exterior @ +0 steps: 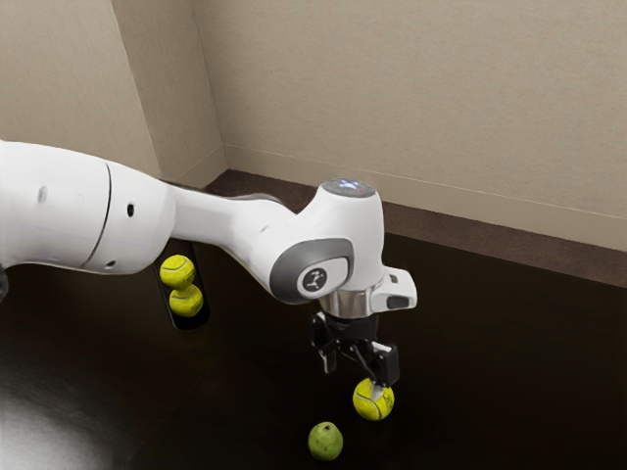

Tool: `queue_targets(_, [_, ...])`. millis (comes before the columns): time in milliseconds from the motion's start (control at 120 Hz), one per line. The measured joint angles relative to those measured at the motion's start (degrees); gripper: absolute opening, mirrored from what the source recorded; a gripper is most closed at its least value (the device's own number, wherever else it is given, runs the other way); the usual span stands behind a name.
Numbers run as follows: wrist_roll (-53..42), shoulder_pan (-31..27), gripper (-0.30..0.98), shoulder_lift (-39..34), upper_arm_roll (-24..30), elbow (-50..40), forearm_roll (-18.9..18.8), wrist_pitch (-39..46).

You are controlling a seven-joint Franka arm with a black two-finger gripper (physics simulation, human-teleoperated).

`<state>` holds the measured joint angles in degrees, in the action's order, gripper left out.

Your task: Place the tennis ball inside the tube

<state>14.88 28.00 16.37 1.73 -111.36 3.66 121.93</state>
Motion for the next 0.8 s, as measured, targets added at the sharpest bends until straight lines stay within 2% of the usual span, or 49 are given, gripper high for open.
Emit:
queue_targets(508, [1.2, -0.1, 0.69, 7.0, 0.0, 0.7, 0.1, 10.3])
queue_targets(800, [1.5, -0.2, 0.69, 9.1, 0.1, 0.5, 0.1, 13.1])
